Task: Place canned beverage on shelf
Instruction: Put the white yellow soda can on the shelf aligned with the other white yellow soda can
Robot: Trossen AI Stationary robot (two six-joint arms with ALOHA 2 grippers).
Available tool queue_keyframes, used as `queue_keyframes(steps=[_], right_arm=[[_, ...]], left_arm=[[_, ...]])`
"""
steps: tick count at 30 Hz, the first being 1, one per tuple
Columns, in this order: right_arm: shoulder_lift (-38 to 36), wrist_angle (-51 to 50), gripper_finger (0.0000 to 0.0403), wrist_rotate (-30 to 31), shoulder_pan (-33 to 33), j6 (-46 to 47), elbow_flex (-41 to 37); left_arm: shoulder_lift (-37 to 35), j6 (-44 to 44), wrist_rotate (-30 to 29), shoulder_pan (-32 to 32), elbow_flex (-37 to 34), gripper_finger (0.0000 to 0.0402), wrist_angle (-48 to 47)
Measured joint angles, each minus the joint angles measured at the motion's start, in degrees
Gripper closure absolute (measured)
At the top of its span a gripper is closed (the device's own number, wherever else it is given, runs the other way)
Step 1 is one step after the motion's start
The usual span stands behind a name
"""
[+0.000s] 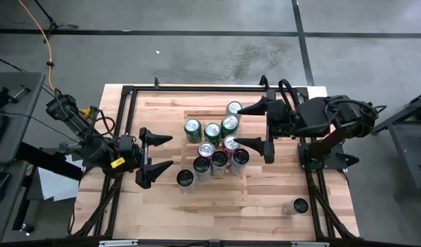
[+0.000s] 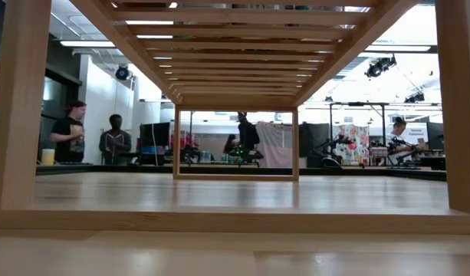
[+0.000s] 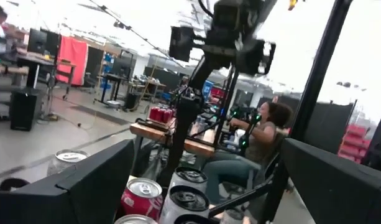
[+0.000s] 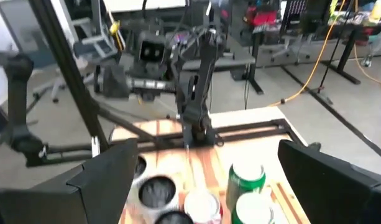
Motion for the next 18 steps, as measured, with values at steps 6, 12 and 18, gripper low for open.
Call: queue_keyframes(steps=[6, 12, 18], right_arm=[[-0.37, -6.47, 0.0029, 2.23, 0.04, 1.06, 0.0], [-0.32, -12.34, 0.0029, 5.07, -0.55, 7.28, 0.0], [-0.32, -12.94, 0.0029, 5.09, -0.62, 12.11, 0.0]], left_arm=[[-2.33, -4.73, 1.4, 2.8, 0.19, 0.0002, -0.01], [-8.03, 1.21, 8.14, 9.51, 1.56, 0.0002, -9.9], [-18.4, -7.37, 24.74, 20.57, 1.65, 0.0002, -30.16]])
